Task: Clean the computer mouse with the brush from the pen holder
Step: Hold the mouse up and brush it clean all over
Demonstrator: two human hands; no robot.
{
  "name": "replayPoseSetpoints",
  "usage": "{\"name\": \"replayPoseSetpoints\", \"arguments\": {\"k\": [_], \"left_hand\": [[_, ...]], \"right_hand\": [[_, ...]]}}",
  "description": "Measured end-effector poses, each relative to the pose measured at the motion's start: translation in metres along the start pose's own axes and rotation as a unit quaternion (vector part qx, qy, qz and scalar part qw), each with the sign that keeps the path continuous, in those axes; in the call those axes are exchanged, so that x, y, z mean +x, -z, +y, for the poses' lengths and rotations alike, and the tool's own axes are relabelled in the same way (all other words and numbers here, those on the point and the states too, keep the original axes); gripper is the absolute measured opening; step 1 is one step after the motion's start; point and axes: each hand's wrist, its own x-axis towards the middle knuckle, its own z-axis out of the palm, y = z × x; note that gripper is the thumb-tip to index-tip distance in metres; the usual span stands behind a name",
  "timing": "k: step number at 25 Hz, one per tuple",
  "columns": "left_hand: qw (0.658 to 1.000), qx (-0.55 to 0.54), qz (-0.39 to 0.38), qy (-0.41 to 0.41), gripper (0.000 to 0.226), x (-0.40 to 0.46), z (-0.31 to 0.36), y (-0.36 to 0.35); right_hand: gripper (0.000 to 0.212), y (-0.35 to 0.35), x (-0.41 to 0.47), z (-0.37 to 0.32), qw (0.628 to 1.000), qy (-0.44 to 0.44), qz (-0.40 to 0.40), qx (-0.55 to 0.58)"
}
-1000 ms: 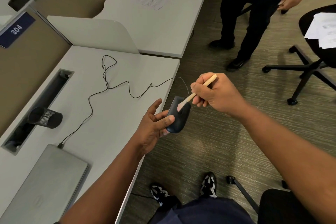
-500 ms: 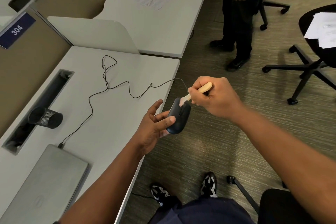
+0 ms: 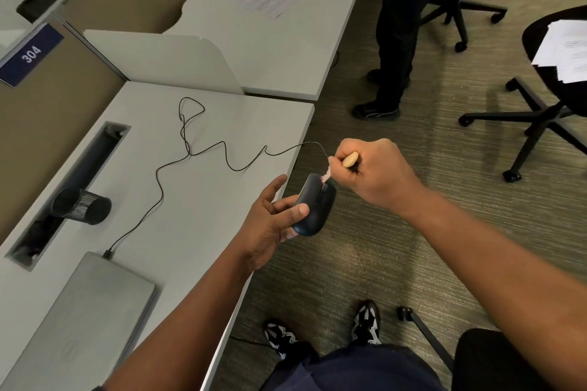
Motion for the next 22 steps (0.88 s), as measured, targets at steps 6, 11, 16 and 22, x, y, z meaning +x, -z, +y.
{"name": "replayPoseSetpoints", "arguments": {"k": [6, 11, 16, 22], "left_hand": [[1.0, -0.005, 0.008, -0.003, 0.1, 0.0017, -0.0005, 0.001], [1.0, -0.002, 0.021, -0.009, 0.097, 0.0022, -0.0011, 0.0009], [1.0, -0.007, 0.02, -0.008, 0.095, 0.0011, -0.0027, 0.0015], [1.0, -0.015, 0.024, -0.003, 0.095, 0.0003, -0.003, 0.0018]], "right_hand": [[0.025, -0.0024, -0.0035, 0.005, 0.998, -0.001, 0.054, -0.025], [0.024, -0.0009, -0.0027, -0.0024, 0.989, -0.046, 0.025, 0.141], [0.023, -0.0004, -0.0067, 0.0054, 0.999, -0.029, 0.007, 0.022], [0.023, -0.0032, -0.0094, -0.0027, 0.995, -0.007, 0.014, 0.095]]}}
